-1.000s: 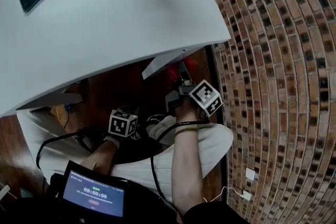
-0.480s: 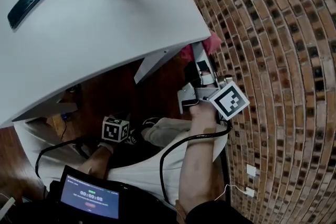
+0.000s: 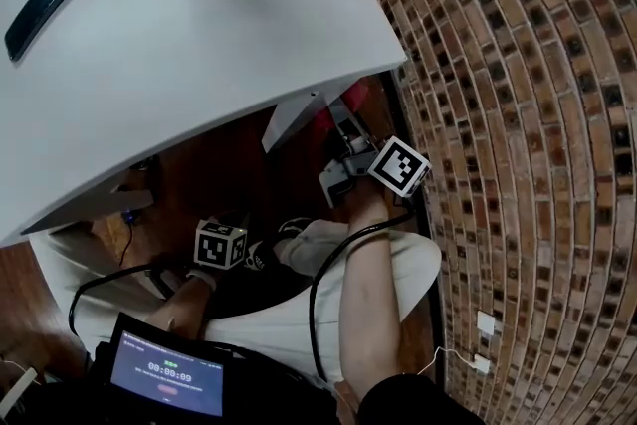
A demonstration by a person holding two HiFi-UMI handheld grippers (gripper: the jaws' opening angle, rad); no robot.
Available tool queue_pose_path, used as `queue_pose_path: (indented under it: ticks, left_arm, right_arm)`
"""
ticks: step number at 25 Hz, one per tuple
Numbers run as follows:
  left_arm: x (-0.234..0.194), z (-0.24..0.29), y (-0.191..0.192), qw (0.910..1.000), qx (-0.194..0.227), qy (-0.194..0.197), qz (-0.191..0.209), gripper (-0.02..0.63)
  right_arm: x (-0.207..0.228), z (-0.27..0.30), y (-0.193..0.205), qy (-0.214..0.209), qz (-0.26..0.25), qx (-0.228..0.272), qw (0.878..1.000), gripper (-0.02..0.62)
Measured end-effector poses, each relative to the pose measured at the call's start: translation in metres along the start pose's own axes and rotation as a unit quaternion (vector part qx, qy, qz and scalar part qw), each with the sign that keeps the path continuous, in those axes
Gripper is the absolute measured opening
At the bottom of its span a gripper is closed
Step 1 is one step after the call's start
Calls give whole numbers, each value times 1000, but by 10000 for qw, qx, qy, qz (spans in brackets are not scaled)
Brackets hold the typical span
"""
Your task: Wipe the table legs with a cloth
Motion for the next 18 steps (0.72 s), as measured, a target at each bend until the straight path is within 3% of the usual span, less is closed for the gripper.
queue_pose_path:
  ticks: [5,9,18]
  left_arm:
    - [-4,6,2,9999,-109,-59,22,2]
    - [-7,8,4,9996,-221,-170,34,2]
    - [-12,3,-1,9966,-661,-330,352,2]
  right_arm:
    - [74,7,46,616,1153,-295,9910,100]
    - [135,21,83,788,1759,-426,9803,100]
    - [257,57,168,1445,2969,-360,9432,100]
Point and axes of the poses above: the fingertips, and each gripper's own axes: z forward along the fingers, x to its right, y out of its underside, the point moved 8 cm from there along -z, backward along the fingers, and after that the axes turned 13 degrees about -x, right-handed, at the moved point
